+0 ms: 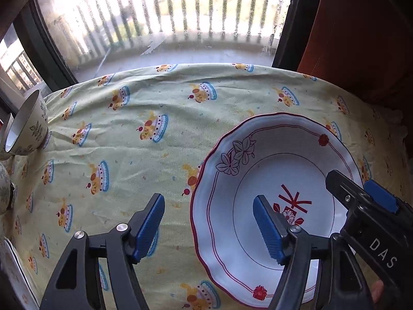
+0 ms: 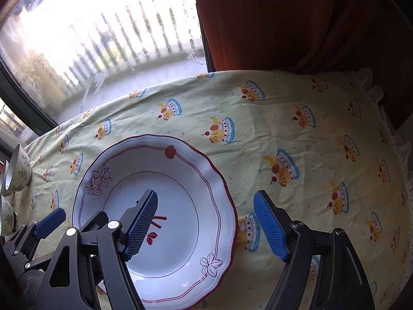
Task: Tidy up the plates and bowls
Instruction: 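Move both grippers to the rim of the red-rimmed plate, then close both grippers on the rim of the red-rimmed plate and lift it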
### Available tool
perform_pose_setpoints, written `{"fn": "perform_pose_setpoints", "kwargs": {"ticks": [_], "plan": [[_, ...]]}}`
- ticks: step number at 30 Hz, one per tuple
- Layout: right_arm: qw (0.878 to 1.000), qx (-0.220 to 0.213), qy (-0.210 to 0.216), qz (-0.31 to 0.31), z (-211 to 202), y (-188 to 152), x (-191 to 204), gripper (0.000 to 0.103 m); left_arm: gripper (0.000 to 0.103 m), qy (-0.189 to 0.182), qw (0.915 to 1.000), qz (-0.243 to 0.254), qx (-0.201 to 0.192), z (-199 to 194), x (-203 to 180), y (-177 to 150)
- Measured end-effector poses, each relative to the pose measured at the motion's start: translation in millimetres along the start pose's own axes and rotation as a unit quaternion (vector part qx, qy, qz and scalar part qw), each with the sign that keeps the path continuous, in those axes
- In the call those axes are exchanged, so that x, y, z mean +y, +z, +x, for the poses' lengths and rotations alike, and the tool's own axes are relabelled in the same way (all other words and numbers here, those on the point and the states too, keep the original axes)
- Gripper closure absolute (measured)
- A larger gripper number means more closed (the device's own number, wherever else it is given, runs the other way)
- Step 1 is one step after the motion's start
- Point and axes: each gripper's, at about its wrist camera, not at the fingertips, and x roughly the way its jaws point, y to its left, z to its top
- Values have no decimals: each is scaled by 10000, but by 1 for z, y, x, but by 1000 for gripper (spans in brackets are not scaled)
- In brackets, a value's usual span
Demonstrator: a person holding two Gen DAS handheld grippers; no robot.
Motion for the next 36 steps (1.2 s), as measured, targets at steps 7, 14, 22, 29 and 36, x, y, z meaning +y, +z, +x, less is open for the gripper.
{"fn": "perform_pose_setpoints", "kwargs": {"ticks": [7,14,22,29,36], "plan": [[9996,264,65,-22,22,0,1,47,43,-176,9996,-183,129,9,5,-1],[9996,291,-67,-30,24,-4,7,49,51,-77,9998,180,46,6,-7,-3],[9985,486,62,-224,13,-30,22,50,51,123,9994,305,76,-2,11,-19],[9959,772,329,-335,1,-62,42,50,51,293,9984,368,308,-18,32,-53],[9924,1098,350,-437,-15,-94,52,50,51,319,9973,321,586,-32,48,-88]]}}
